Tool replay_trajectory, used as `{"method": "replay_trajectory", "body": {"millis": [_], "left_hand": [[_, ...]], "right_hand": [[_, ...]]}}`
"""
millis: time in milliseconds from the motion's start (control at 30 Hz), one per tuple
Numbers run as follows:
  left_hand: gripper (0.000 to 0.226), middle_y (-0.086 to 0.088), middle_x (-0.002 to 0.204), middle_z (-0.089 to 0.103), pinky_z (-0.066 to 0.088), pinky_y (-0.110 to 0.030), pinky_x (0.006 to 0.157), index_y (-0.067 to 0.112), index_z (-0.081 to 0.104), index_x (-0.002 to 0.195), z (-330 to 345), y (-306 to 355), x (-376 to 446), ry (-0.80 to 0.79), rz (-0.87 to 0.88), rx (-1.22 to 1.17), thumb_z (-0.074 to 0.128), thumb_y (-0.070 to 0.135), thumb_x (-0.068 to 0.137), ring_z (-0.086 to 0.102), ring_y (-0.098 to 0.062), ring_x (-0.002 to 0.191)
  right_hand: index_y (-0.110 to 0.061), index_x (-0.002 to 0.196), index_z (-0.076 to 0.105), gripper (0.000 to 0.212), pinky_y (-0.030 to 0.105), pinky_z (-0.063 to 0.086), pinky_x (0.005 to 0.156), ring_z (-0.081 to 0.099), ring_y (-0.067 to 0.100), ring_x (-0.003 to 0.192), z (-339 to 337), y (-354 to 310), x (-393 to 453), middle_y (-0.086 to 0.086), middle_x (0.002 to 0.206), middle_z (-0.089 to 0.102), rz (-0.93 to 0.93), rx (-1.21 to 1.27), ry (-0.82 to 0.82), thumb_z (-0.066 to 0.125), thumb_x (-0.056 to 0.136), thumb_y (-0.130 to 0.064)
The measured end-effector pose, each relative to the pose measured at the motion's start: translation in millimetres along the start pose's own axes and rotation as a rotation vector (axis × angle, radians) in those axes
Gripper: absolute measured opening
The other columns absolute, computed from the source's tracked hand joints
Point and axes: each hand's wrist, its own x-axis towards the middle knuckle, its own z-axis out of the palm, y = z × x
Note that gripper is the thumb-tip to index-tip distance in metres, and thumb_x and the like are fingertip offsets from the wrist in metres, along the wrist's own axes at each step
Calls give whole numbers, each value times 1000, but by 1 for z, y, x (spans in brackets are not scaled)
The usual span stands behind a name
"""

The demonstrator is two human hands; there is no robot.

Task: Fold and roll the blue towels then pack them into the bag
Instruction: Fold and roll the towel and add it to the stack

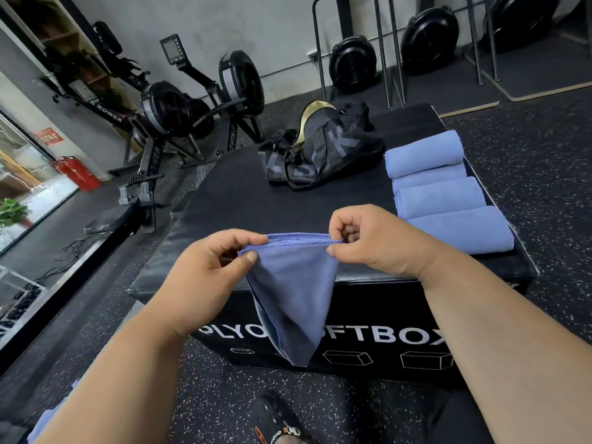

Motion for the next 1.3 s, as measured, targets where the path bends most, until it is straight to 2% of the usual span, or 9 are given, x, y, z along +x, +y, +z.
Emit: {"method": "replay_trajectory", "body": {"millis": [233, 400, 533, 667, 800, 967, 1067, 1167, 1300], "left_hand": [[24, -3, 104, 78, 58, -47, 97, 39, 76, 113, 4, -14, -4, -96, -124, -10, 77, 32, 90, 73, -29, 96], [17, 1, 92, 78, 55, -31, 88, 28, 77, 91, 12, -13, -4, -60, -136, -89, 74, 13, 97, 70, -13, 86], [5, -1, 93, 78, 54, -37, 94, 23, 77, 89, 11, -14, -1, 13, -129, -202, 80, 27, 90, 69, -13, 89], [36, -5, 91, 74, 54, -40, 96, 21, 77, 83, 12, -18, 2, 70, -161, -455, 94, 48, 66, 68, -18, 91], [36, 2, 84, 70, 57, -31, 85, 26, 73, 75, 17, -20, 7, 101, -209, -547, 98, 44, 56, 67, -11, 82], [37, 13, 96, 71, 52, -46, 106, 39, 68, 129, 8, -18, 11, 8, -204, -230, 74, 28, 94, 67, -15, 95], [14, 14, 101, 77, 50, -37, 100, 36, 76, 108, -1, -13, 12, -142, -157, 37, 65, 27, 104, 68, -7, 96], [14, 18, 81, 66, 44, -31, 81, 32, 73, 94, -3, -6, 13, -95, -150, 110, 64, 27, 104, 57, -4, 76], [14, 6, 87, 71, 47, -33, 80, 33, 73, 93, -6, -3, 17, -32, -143, 183, 65, 27, 102, 59, -6, 77]], "right_hand": [[-14, 82, 64, 18, 32, 39, 62, 45, 14, 63, 1, -12, -3, 3, 67, 56, -101, 114, 100, 71, 86, 2], [-13, 87, 67, 19, 26, 42, 64, 48, 14, 68, 0, -20, -6, 2, 74, 59, -132, 219, 108, 69, 90, 5], [-17, 93, 67, 21, 22, 44, 67, 49, 13, 70, -1, -16, -3, 2, 78, 60, -119, 286, 161, 70, 93, 4], [-21, 103, 66, 24, 20, 46, 68, 51, 12, 71, -1, -11, 1, -8, 76, 63, -98, 347, 205, 71, 95, 1], [-22, 106, 67, 24, 16, 44, 68, 51, 7, 68, 4, -10, 3, -13, 75, 62, -89, 340, 220, 73, 95, -2], [-24, 104, 69, 23, 17, 46, 69, 52, 10, 71, 9, -8, 5, -11, 78, 64, -60, 359, 197, 74, 94, -3], [-25, 106, 70, 23, 22, 46, 73, 53, 14, 73, 8, -5, 4, -9, 80, 65, -48, 375, 195, 74, 95, -5], [-29, 105, 71, 25, 33, 47, 79, 52, 22, 79, 6, -3, 4, -7, 81, 64, -46, 442, 197, 74, 95, -6], [-23, 117, 69, 33, 30, 52, 73, 58, 20, 79, 7, -6, 4, 2, 86, 65, -22, 487, 108, 69, 96, 3]]}}
